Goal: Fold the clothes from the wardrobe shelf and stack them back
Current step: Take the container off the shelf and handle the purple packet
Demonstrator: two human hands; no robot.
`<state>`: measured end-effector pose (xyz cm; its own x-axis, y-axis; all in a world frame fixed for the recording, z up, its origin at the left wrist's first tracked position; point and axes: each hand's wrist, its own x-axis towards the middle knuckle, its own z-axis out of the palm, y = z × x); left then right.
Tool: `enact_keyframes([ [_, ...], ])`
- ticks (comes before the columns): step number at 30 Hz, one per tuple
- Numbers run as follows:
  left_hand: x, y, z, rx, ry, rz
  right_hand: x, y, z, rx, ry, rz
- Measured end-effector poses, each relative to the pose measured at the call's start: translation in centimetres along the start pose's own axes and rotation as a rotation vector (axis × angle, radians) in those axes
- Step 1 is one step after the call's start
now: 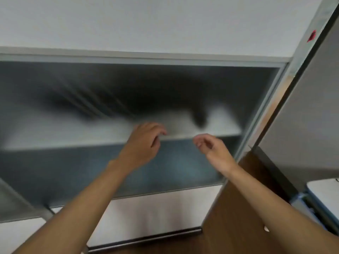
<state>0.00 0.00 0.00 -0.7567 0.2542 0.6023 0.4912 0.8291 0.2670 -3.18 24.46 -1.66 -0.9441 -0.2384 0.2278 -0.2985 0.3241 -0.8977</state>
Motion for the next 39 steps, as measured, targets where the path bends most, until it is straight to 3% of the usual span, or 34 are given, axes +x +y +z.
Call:
enact_keyframes([
  [5,7.5,3.1,-1.9,0.355,0.116,0.198,4.5,-0.4,-5.4,0.068,0.352,0.035],
  [9,12.5,4.8,-1.0,0.626,0.054,0.159,8.1,0.9,-11.8,0.112,0.696,0.191],
  [11,13.7,5.1,-0.1,0.723,-0.017,0.112,9.8,1.7,-14.7,0.172,0.745,0.297],
  [14,13.7,4.9,2.2,0.784,-0.045,0.036,11.3,3.0,-16.7,0.166,0.715,0.363],
  [21,13.7,4.0,2.9,0.831,-0.071,-0.034,11.9,5.0,-16.9,0.189,0.769,0.254],
  [32,10.0,4.3,2.0,0.766,-0.025,-0.182,10.1,5.2,-14.4,0.277,0.462,0.132],
  [39,9.8,6.1,2.7,0.632,-0.011,-0.027,8.6,4.6,-11.4,0.209,0.226,-0.090],
])
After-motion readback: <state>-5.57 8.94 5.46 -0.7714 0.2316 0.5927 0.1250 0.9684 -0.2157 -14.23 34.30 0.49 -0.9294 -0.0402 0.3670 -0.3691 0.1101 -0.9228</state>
